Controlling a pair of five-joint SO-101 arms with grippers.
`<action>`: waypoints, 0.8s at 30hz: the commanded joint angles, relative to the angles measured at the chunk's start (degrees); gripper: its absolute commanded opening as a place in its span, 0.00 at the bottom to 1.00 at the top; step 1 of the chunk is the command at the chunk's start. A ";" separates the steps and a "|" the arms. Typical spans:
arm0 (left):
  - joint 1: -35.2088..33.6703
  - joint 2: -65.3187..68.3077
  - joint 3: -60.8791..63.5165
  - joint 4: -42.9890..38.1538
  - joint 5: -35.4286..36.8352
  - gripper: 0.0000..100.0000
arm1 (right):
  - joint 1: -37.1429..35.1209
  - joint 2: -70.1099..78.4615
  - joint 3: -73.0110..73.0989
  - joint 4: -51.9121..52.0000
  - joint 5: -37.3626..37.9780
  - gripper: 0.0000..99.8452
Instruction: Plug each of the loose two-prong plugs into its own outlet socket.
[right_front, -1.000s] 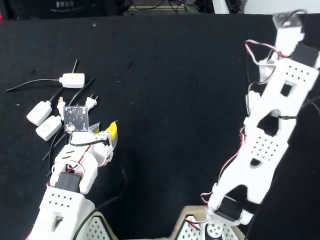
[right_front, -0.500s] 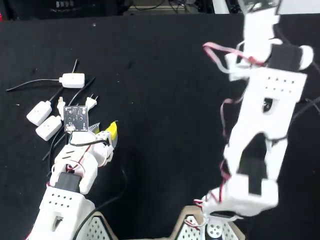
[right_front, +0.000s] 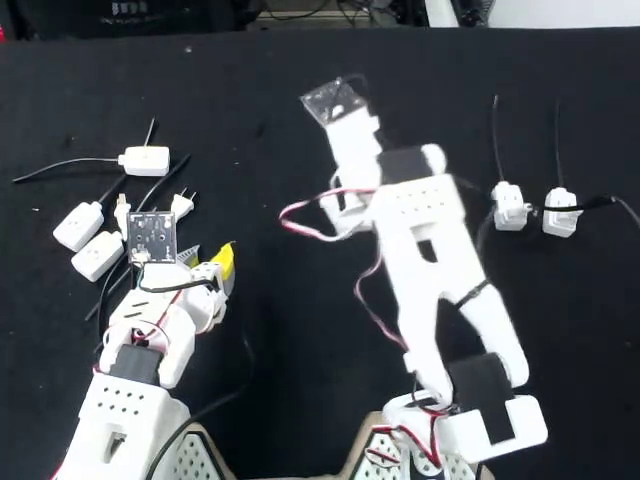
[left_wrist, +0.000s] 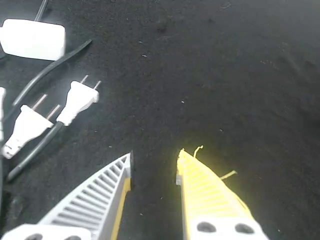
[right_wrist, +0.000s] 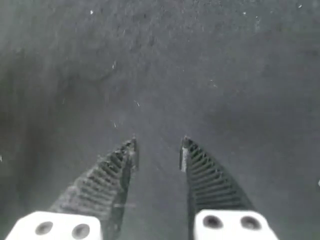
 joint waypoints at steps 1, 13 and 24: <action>-2.95 -0.70 -1.10 -0.88 0.00 0.16 | -1.41 -2.33 9.10 -14.07 -9.76 0.12; -15.43 -0.18 -13.32 7.65 -0.44 0.16 | -3.78 -2.33 20.97 -23.03 -20.84 0.03; -24.31 10.55 -25.63 14.07 -6.24 0.26 | -16.00 -2.33 28.00 -30.59 -18.55 0.04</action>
